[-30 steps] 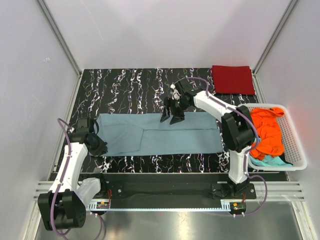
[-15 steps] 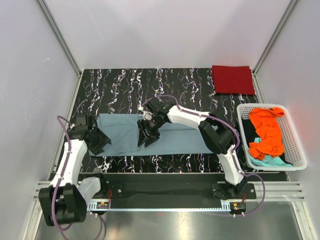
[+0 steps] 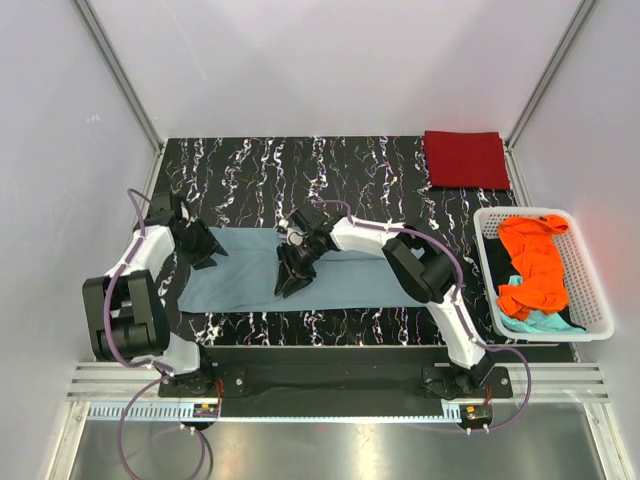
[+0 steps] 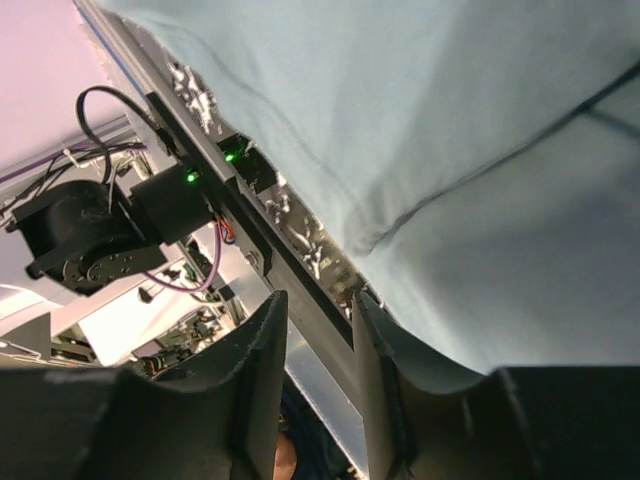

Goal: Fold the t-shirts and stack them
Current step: Fold the tshirt

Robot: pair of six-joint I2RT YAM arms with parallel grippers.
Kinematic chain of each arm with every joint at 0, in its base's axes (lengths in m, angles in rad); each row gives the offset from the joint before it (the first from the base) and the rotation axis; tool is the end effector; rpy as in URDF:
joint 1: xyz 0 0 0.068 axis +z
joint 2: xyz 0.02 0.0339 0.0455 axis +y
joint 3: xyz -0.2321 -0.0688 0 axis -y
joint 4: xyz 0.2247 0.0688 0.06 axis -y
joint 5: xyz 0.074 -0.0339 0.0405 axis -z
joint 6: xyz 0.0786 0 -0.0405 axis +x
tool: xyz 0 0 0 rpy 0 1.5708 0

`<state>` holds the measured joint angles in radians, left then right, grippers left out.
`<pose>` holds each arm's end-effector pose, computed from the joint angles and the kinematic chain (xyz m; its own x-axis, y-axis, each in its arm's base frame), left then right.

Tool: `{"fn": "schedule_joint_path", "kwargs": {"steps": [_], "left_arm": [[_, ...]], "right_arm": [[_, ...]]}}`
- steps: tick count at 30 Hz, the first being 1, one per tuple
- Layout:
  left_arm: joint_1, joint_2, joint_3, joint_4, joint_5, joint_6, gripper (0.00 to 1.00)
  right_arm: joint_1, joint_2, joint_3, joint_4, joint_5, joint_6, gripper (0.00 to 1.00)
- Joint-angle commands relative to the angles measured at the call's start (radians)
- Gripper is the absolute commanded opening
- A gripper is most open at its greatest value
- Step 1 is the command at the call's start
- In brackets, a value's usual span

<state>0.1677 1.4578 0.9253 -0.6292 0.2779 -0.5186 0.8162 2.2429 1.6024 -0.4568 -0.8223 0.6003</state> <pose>0.2771 0.0250 0.1445 -0.7594 -0.6120 -0.2207 -0.4943 0.7634 -0.4158 0.2585 0.3590 0.0955 -0.9124 -0.4092 -0.0079 -0.2536 0.5501 0.7957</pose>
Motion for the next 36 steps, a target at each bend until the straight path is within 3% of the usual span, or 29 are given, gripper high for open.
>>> {"fn": "schedule_joint_path", "kwargs": {"steps": [1, 9, 21, 27, 32, 36], "left_arm": [[0.030, 0.039, 0.046, 0.054, 0.073, 0.043, 0.46], [0.036, 0.088, 0.030, 0.069, 0.075, 0.054, 0.46], [0.062, 0.131, 0.000, 0.103, 0.087, 0.039, 0.46], [0.070, 0.159, 0.003, 0.109, 0.086, 0.026, 0.47], [0.075, 0.177, 0.001, 0.118, 0.083, 0.028, 0.47], [0.082, 0.187, -0.002, 0.118, 0.075, 0.031, 0.48]], "right_arm": [[0.001, 0.021, 0.016, 0.047, -0.006, 0.042, 0.38], [0.001, 0.032, -0.007, 0.052, 0.045, 0.061, 0.41], [0.009, 0.070, 0.013, 0.086, 0.045, 0.122, 0.36], [0.012, 0.080, 0.017, 0.086, 0.054, 0.131, 0.27], [0.014, 0.060, 0.010, 0.084, 0.043, 0.128, 0.10], [0.012, 0.011, -0.027, 0.084, 0.055, 0.121, 0.04]]}}
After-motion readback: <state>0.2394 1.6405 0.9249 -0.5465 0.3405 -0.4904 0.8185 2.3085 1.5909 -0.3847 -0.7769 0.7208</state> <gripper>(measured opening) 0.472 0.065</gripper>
